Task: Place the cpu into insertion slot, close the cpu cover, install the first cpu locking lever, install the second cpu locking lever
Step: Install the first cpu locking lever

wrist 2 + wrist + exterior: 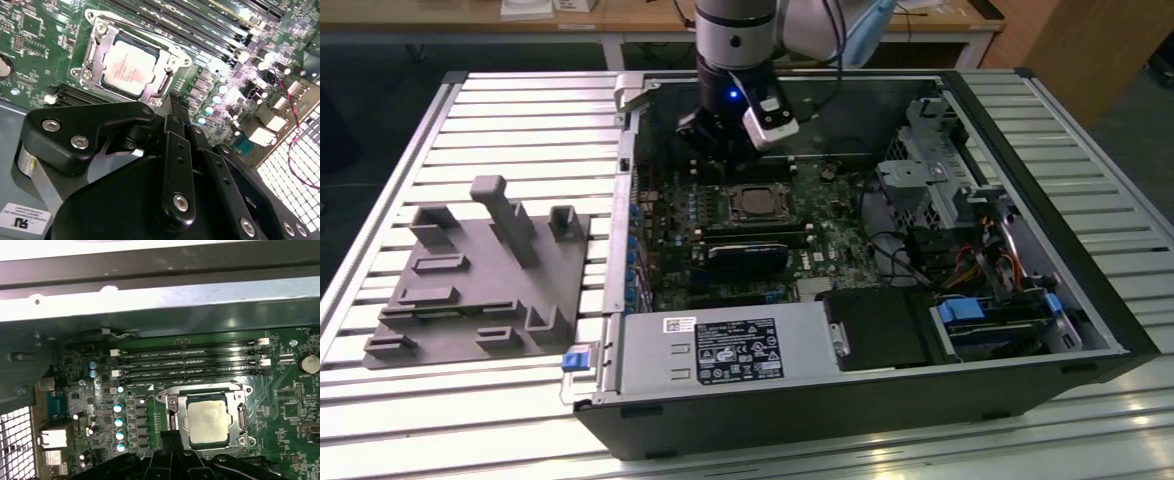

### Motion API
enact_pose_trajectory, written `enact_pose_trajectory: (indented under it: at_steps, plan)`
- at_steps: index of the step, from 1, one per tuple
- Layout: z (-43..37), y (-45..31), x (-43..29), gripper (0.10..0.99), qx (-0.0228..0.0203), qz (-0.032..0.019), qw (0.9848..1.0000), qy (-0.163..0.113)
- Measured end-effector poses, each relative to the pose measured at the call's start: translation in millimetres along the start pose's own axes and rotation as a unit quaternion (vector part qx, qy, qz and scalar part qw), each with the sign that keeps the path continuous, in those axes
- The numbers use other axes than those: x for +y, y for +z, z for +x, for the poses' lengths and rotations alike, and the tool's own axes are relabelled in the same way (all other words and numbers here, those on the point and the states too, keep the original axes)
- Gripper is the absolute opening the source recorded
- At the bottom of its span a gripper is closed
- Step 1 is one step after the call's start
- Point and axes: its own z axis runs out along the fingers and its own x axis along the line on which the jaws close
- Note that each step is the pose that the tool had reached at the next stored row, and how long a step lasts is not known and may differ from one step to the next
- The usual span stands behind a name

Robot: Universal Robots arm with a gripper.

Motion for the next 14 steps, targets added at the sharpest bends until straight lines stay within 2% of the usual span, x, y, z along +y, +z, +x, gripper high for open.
enact_pose_trajectory:
  at_steps: [12, 14]
  plan:
    - [18.0, 0.7, -1.8, 0.106, 0.0001, -0.0005, 1.0, 0.0]
    - [20.7, 0.8, -2.1, 0.106, 0.0005, -0.0047, 1.0, 0.0]
